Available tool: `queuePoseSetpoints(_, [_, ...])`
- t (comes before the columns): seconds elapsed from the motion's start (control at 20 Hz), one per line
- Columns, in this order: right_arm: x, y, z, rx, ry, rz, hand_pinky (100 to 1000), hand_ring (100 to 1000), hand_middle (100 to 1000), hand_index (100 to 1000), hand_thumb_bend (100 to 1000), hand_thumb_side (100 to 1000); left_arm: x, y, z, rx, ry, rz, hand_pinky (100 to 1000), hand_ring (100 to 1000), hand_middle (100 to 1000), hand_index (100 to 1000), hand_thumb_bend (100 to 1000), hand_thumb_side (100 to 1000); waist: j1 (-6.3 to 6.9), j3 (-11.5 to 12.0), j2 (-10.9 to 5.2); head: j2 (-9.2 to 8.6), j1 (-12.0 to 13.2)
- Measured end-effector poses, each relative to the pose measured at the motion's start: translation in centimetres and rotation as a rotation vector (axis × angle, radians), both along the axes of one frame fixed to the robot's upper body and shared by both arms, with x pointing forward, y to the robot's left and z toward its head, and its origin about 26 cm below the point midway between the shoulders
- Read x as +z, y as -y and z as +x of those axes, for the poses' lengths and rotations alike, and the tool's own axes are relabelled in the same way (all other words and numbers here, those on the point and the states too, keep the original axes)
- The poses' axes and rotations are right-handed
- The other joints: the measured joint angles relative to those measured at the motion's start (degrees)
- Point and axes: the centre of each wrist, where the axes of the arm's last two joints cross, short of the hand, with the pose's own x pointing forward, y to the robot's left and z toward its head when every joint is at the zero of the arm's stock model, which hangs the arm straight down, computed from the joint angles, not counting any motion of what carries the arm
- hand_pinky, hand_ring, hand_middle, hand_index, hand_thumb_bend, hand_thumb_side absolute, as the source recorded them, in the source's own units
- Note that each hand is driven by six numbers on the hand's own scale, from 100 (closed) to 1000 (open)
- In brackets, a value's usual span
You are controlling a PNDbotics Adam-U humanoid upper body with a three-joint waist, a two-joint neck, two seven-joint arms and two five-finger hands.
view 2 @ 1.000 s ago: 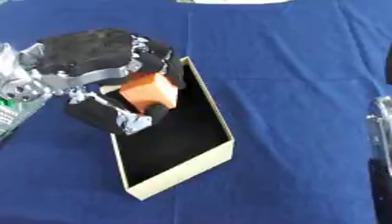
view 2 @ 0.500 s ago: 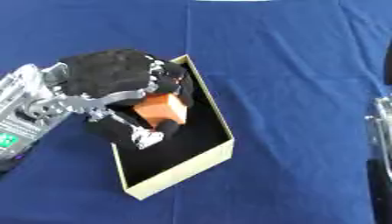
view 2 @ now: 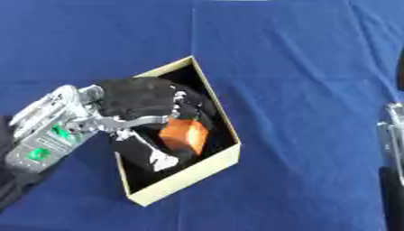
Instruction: Pick up objects on the table and place them in the box.
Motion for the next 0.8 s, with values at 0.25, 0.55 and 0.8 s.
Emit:
queuePoseSetpoints(0.25, [0.0,0.0,0.0,0.0,0.0,0.0,768,755,512,720,100,798,0.3,-0.2,0.0,0.015,0.066,0.022,789,930,861,884,707,572,-0.03,0.23,0.0,0.0,0.0])
queuePoseSetpoints(0.55, [0.0,0.0,0.0,0.0,-0.001,0.001,768,756,512,721,100,797,1.7,-0.4,-0.9,0.016,0.139,-0.088,702,843,804,843,404,591,-0.12,0.55,-0.01,0.0,0.03])
queuePoseSetpoints(0.8, [0.0,0.0,0.0,0.0,0.0,0.001,768,756,512,721,100,796,3.5,-0.8,-2.0,0.013,0.159,-0.264,642,794,777,825,296,586,-0.39,0.61,-0.02,-0.05,0.03])
